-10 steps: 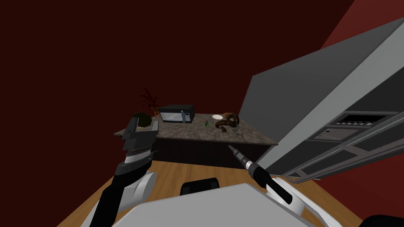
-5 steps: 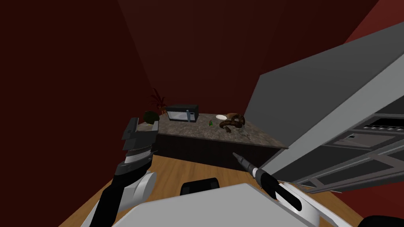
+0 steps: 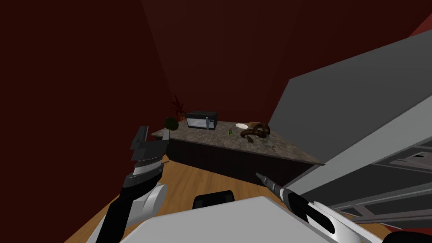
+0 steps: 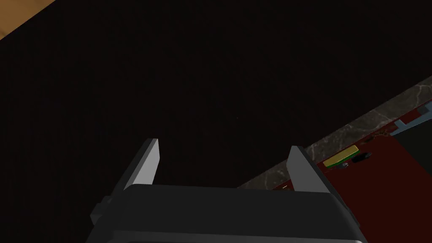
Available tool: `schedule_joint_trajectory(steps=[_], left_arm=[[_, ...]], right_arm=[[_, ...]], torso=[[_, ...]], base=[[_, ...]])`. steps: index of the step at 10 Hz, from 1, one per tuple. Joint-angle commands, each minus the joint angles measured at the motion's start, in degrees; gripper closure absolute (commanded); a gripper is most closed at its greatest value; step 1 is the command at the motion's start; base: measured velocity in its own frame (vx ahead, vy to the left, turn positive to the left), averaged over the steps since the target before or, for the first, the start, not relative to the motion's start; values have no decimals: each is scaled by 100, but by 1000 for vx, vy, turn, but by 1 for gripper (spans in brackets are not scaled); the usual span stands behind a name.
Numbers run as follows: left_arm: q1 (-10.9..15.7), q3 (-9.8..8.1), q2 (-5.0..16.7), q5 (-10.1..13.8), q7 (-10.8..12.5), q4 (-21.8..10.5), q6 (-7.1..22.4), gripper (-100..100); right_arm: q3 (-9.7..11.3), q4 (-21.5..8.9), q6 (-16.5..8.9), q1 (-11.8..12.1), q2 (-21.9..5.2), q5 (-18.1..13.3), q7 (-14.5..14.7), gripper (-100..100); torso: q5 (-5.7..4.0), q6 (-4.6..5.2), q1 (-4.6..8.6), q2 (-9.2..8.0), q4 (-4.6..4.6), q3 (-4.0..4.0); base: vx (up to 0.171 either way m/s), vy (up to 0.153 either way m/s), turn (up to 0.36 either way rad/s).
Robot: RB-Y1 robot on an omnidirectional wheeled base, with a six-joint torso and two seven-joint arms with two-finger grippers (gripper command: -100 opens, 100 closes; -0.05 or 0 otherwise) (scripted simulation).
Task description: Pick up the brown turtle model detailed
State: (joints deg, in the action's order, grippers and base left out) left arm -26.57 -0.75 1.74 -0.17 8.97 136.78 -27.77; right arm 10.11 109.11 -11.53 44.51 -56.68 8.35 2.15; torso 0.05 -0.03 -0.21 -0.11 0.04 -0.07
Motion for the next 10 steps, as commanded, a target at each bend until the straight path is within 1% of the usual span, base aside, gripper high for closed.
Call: schedule_joint_trajectory(steps=[1, 2, 3, 4, 5, 6, 7, 8, 9, 10], left_arm=[[0, 0, 0, 0, 0, 0, 0, 0], [-1, 0, 0, 0, 0, 0, 0, 0], [0, 0, 0, 0, 0, 0, 0, 0], [-1, 0, 0, 0, 0, 0, 0, 0], [0, 0, 0, 0, 0, 0, 0, 0], [-1, -1, 0, 0, 0, 0, 0, 0], [0, 0, 0, 0, 0, 0, 0, 0], [-1, -1, 0, 0, 0, 0, 0, 0], [0, 0, 0, 0, 0, 0, 0, 0], [-1, -1, 0, 0, 0, 0, 0, 0]], right_arm=[[31, -126, -22, 160, -189, 32, 14, -100], [149, -328, -203, 313, -424, 164, 13, -100], [149, -328, -203, 313, -536, 164, 13, -100], [264, -529, -362, 463, -880, 296, 11, -100], [264, -529, -378, 463, -881, 296, 11, -100], [374, -727, -546, 610, -1092, 428, 8, -100], [374, -727, -546, 610, -1186, 428, 8, -100], [478, -920, -706, 754, -1354, 559, 4, -100], [478, -920, -706, 754, -1488, 559, 4, -100], [478, -920, -706, 754, -1549, 559, 4, -100]], torso=[[0, 0, 0, 0, 0, 0], [2, 5, -1, -1, 0, -1], [3, 0, -16, 0, 0, 0], [4, 5, -12, 1, 0, 0], [5, 3, -15, 5, -1, 3], [2, 5, -7, 5, -1, 3], [3, 1, -16, 2, 0, 1], [4, 7, -8, 3, 0, 1], [4, 3, -14, 3, 0, 1], [3, 6, -5, 4, 0, 2]], base=[[-19, 79, 182], [-25, 133, 242], [-14, 103, 128], [10, 109, 278], [1, 87, 116], [-15, 123, 246], [-3, 95, 107], [3, 114, 272], [1, 85, 130], [2, 29, -9]])
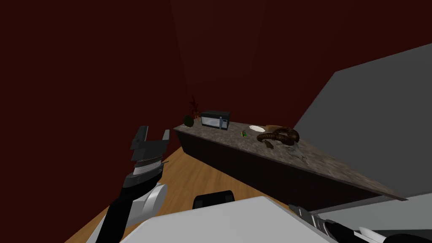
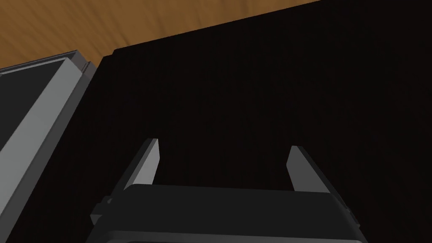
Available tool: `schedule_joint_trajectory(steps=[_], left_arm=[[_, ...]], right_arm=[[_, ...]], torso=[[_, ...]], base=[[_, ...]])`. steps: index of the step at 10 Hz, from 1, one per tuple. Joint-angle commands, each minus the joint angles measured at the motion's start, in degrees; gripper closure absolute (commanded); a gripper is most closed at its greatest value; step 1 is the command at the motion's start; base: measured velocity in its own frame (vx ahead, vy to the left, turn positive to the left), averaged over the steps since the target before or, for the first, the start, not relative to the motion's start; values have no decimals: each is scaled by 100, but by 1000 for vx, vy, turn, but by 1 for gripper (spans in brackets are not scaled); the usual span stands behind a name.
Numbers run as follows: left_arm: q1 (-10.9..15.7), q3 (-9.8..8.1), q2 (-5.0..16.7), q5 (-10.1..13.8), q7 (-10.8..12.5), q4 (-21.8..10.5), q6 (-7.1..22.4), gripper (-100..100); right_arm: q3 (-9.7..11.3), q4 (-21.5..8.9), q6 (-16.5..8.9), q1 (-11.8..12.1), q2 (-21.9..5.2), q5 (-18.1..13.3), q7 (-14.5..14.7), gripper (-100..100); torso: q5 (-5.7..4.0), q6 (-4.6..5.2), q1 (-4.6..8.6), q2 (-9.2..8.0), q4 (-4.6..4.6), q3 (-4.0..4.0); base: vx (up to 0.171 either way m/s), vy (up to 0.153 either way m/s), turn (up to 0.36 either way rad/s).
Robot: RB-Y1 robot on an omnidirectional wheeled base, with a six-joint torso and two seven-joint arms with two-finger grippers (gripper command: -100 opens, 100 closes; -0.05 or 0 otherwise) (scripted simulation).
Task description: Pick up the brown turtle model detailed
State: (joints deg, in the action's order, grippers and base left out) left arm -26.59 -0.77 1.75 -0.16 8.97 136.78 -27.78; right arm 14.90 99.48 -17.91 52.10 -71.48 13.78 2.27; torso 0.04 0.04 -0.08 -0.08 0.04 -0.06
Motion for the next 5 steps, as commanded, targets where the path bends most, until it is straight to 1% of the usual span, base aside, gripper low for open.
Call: schedule_joint_trajectory(steps=[1, 2, 3, 4, 5], left_arm=[[0, 0, 0, 0, 0, 0, 0, 0], [1, 1, 0, 0, 0, 0, 0, 0], [0, 0, 0, 0, 0, 0, 0, 0], [0, 1, 0, 0, 0, 0, 0, 0], [1, 1, -1, 0, 0, 0, 0, 0]], right_arm=[[97, -145, -218, 134, -286, 146, -13, -100], [97, -145, -218, 134, -385, 146, -13, -100], [189, -326, -357, 266, -632, 273, -19, -100], [274, -500, -482, 392, -883, 398, -27, -100], [274, -500, -482, 392, -978, 398, -27, -100]], torso=[[0, 0, 0, 0, 0, 0], [1, -7, -6, 5, -1, 3], [2, -1, -9, 7, -2, 4], [4, -4, -16, 9, -2, 5], [5, -8, -29, 16, -4, 9]], base=[[14, 64, 256], [20, 70, 152], [26, 91, 199], [45, 129, 428], [34, 84, 146]])
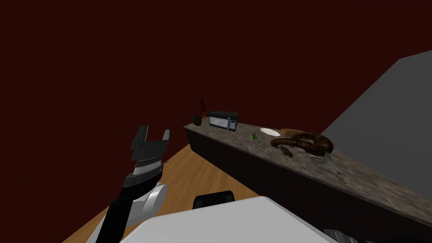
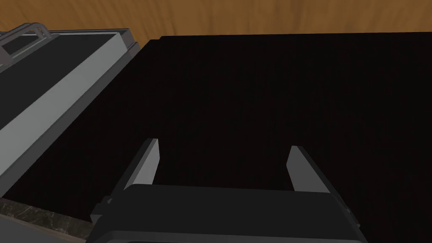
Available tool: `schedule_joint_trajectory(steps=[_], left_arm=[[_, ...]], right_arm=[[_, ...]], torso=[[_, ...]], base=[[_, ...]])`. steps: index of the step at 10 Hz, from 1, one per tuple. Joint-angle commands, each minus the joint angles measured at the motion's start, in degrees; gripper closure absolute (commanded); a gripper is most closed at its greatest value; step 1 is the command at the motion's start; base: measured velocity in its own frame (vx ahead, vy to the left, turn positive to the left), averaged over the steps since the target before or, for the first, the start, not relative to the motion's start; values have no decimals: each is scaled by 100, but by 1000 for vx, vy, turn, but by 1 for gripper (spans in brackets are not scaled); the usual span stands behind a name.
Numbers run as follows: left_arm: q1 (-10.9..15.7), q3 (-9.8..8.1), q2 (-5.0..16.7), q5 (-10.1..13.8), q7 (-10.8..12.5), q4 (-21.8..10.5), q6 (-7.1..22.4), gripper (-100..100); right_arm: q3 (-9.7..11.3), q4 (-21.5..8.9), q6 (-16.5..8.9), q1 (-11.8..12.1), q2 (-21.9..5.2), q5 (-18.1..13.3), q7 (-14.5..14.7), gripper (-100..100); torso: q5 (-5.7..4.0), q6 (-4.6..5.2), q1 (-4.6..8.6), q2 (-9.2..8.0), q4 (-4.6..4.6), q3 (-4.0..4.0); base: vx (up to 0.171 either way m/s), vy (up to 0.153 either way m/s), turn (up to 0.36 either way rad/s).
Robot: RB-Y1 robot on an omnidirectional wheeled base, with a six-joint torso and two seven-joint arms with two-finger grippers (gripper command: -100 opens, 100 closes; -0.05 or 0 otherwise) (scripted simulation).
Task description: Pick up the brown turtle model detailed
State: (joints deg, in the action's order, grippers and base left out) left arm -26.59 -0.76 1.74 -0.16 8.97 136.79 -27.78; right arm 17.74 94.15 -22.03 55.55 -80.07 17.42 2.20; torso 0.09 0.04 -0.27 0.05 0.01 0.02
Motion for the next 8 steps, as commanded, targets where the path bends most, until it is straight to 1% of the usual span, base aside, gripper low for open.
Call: schedule_joint_trajectory(steps=[1, 2, 3, 4, 5, 6, 8], left_arm=[[0, 0, 0, 0, 0, 0, 0, 0], [1, 0, 0, 0, 0, 0, 0, 0], [0, 0, 0, 0, 0, 0, 0, 0], [1, 0, 0, 0, 0, 0, 0, 0], [0, -1, 1, 0, 0, 0, 0, 0], [0, 0, 1, 0, 0, 0, 0, 0], [0, -1, 1, 0, 0, 0, 0, 0]], right_arm=[[69, -133, -180, 166, -286, 157, -30, -100], [69, -133, -180, 166, -391, 157, -30, -100], [143, -289, -271, 280, -587, 278, -42, -100], [143, -289, -271, 280, -645, 278, -42, -100], [212, -432, -342, 385, -864, 396, -56, -100], [212, -432, -342, 385, -874, 396, -56, -100], [326, -680, -423, 563, -1244, 621, -90, -100]], torso=[[0, 0, 0, 0, 0, 0], [-3, -5, 12, -2, 1, -2], [-6, 2, 21, -6, 2, -4], [-7, -6, 23, -1, 1, -1], [-7, 1, 26, -2, 1, -1], [-8, -3, 30, 0, 0, 0], [-8, -3, 32, 1, 0, 0]], base=[[25, 48, 198], [24, 25, 113], [39, 30, 231], [38, 16, 128], [44, 10, 178], [36, 1, 130], [59, -12, 243]])
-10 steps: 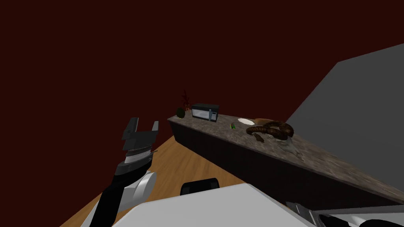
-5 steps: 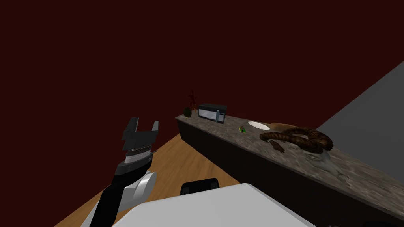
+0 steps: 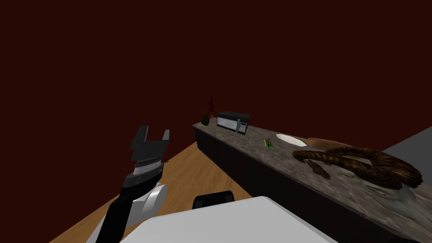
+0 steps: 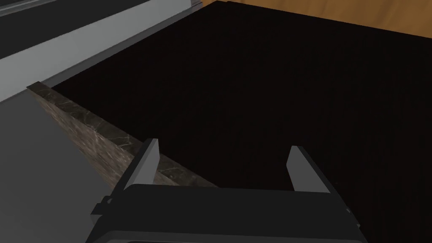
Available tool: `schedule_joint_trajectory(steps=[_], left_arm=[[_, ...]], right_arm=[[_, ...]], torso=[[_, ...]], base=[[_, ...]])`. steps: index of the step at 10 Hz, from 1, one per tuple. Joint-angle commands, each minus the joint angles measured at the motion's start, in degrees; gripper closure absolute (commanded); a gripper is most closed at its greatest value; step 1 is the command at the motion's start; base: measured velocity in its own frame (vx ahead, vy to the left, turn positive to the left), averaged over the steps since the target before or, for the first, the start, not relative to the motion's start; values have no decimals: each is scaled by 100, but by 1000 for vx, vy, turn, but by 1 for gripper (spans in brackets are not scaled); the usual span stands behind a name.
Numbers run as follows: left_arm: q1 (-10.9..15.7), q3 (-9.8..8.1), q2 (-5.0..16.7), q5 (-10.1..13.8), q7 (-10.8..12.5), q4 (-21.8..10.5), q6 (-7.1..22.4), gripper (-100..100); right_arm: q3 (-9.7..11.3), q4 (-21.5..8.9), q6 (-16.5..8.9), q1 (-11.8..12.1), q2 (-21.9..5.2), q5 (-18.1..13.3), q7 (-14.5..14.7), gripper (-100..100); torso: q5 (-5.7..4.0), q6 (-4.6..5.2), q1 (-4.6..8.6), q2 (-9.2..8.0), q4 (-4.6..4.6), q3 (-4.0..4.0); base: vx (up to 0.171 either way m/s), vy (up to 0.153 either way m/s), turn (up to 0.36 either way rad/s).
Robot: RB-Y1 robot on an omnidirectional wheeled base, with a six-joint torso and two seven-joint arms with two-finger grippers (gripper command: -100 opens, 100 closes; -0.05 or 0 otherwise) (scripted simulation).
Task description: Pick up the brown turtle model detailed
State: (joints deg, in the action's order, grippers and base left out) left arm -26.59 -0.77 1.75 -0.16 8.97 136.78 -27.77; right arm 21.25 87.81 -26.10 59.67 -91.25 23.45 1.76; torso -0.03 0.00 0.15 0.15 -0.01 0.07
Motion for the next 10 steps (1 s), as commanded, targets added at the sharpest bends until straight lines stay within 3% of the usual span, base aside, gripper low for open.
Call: schedule_joint_trajectory(steps=[1, 5, 9, 10], left_arm=[[0, 0, 0, 0, 0, 0, 0, 0], [-1, -1, 1, 0, 0, 0, 0, 0], [-1, -2, 2, 0, 0, 0, 0, 0], [-1, -2, 1, 0, 0, 0, 0, 0]], right_arm=[[16, -152, -27, 221, -264, 124, -67, -100], [60, -418, 91, 338, -554, 478, -158, -100], [31, -477, 273, 311, -590, 671, -222, -100], [45, -459, 248, 319, -579, 655, -214, -100]], torso=[[0, 0, 0, 0, 0, 0], [-10, -1, 41, 28, -7, 17], [-17, 5, 62, 18, -5, 11], [-12, -6, 63, 16, -2, 9]], base=[[108, -46, 399], [124, -133, 311], [96, -195, 178], [25, -72, 26]])
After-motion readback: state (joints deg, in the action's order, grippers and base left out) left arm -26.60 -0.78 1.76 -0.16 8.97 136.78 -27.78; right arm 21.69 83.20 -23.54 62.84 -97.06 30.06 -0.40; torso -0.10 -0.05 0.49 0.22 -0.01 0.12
